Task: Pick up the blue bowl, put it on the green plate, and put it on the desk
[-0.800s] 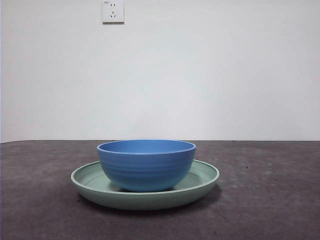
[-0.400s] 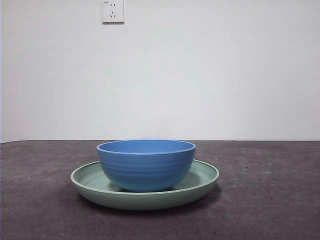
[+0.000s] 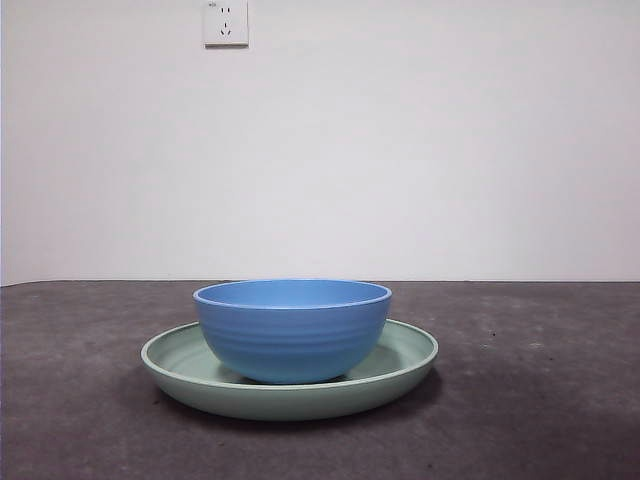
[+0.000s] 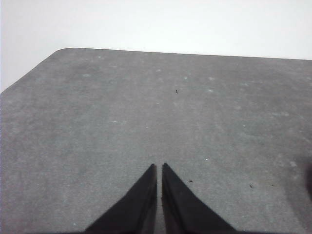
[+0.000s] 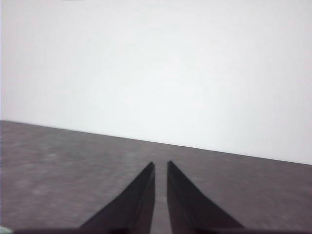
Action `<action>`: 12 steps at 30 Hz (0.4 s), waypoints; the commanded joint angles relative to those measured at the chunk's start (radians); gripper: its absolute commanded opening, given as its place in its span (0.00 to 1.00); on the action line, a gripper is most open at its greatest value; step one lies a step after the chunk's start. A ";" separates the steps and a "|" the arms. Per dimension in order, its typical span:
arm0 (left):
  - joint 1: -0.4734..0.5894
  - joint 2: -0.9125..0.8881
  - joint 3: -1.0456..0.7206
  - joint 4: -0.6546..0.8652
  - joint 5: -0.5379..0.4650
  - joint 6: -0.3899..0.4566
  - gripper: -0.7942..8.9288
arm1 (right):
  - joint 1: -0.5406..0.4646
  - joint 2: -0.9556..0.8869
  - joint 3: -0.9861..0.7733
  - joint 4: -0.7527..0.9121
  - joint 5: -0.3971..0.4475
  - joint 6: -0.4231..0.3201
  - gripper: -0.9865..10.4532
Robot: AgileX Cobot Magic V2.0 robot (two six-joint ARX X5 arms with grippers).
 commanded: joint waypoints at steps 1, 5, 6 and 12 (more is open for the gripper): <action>0.001 0.000 -0.021 0.007 -0.003 0.011 0.10 | -0.032 -0.053 -0.061 0.015 0.036 -0.003 0.12; 0.001 -0.001 -0.021 0.007 -0.003 0.011 0.10 | -0.051 -0.104 -0.130 0.013 0.113 -0.002 0.12; 0.001 -0.001 -0.021 0.007 -0.003 0.011 0.10 | -0.051 -0.113 -0.145 0.002 0.139 0.000 0.12; 0.001 0.000 -0.021 0.007 -0.003 0.011 0.10 | -0.051 -0.119 -0.179 -0.107 0.176 0.004 0.12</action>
